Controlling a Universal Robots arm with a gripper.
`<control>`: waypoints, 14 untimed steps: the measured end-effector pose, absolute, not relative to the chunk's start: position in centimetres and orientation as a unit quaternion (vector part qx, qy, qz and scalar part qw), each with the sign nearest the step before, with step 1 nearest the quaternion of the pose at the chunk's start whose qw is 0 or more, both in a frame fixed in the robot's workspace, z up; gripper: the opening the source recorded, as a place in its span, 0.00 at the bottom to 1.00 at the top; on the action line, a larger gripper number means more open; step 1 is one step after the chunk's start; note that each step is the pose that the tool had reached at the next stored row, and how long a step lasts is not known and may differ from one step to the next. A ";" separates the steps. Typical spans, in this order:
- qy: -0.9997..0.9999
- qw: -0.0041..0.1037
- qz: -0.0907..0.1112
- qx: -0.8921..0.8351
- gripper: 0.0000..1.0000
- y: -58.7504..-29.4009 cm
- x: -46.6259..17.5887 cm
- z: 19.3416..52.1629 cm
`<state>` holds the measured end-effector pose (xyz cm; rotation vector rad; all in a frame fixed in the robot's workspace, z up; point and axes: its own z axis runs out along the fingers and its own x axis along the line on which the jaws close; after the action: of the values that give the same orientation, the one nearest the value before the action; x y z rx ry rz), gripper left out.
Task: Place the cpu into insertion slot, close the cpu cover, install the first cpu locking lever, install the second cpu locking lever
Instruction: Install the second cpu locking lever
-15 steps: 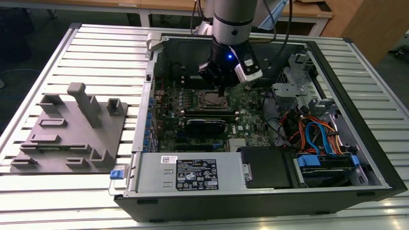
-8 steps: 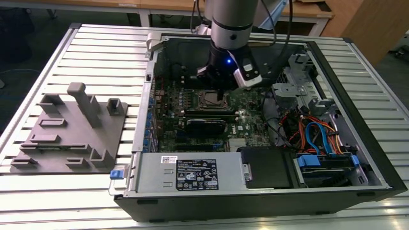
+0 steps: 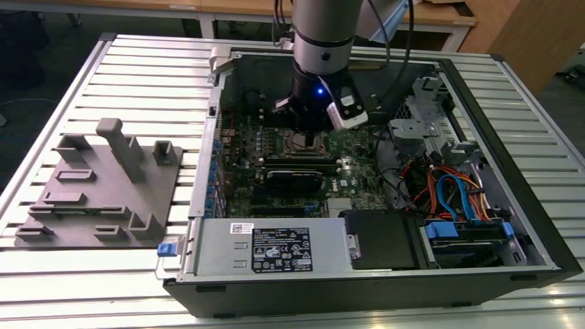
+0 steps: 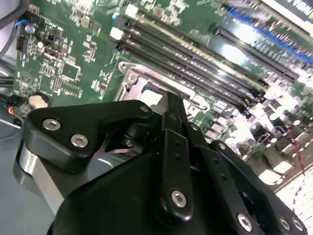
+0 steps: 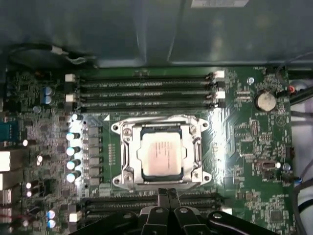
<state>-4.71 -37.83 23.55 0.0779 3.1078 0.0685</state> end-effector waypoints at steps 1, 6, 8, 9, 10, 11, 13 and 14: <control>0.999 0.016 0.022 0.025 0.10 -38.0 -4.8 23.5; 0.999 0.016 0.027 0.025 0.10 -38.9 -5.1 23.5; 0.999 0.016 0.032 0.025 0.10 -39.1 -5.3 23.5; 0.999 0.016 0.034 0.025 0.10 -39.2 -5.4 23.5; 0.999 0.016 0.036 0.025 0.10 -39.3 -5.6 23.5; 0.999 0.016 0.038 0.025 0.10 -39.4 -5.7 23.5; 0.999 0.016 0.039 0.025 0.10 -39.4 -5.9 23.5; 0.999 0.016 0.039 0.025 0.10 -39.4 -5.9 23.5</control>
<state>-5.91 -39.42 23.53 0.0787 3.1071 0.1203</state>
